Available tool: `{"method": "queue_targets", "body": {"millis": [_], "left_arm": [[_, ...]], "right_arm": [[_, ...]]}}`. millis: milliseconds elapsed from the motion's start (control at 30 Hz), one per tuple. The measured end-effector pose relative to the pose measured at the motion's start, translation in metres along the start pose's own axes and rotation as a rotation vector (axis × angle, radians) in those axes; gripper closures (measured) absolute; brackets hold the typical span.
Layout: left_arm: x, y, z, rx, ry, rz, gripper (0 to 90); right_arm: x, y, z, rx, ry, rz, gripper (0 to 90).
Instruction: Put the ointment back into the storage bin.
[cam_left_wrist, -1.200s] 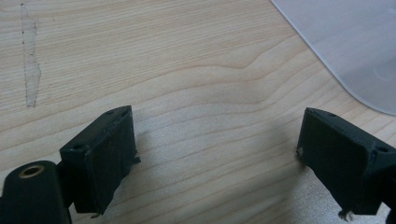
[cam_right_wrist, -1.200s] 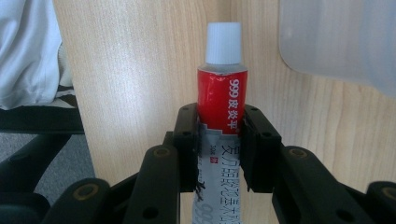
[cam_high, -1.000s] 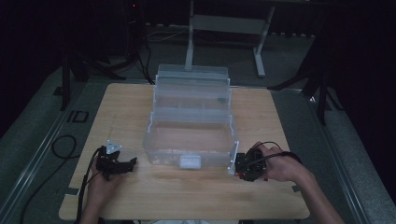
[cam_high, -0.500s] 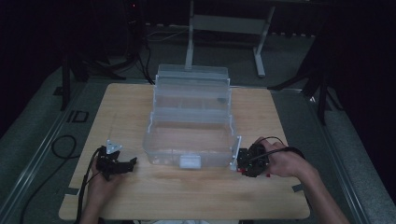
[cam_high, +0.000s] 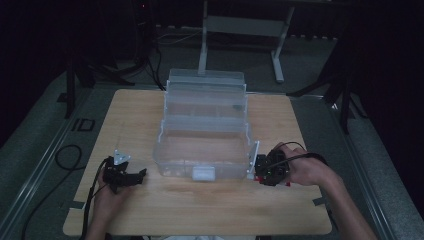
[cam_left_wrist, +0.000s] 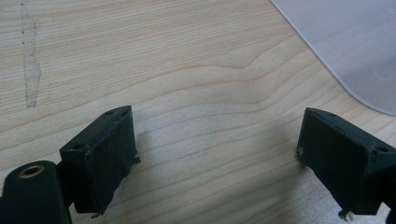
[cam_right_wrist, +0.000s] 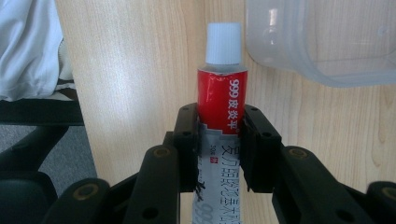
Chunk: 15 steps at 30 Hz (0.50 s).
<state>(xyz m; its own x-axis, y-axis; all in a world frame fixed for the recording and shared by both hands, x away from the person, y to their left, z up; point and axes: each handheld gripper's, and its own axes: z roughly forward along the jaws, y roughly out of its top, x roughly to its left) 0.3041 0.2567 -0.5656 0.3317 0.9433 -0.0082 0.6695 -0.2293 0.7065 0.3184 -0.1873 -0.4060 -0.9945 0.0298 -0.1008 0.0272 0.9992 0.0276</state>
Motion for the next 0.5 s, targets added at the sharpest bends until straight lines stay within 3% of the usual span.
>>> {"method": "queue_targets", "body": {"millis": [500], "left_arm": [[0.0, 0.0, 0.0, 0.0, 0.0, 0.0, 12.0]], "right_arm": [[-0.007, 0.004, -0.013, -0.001, -0.004, -0.004, 70.2]]}}
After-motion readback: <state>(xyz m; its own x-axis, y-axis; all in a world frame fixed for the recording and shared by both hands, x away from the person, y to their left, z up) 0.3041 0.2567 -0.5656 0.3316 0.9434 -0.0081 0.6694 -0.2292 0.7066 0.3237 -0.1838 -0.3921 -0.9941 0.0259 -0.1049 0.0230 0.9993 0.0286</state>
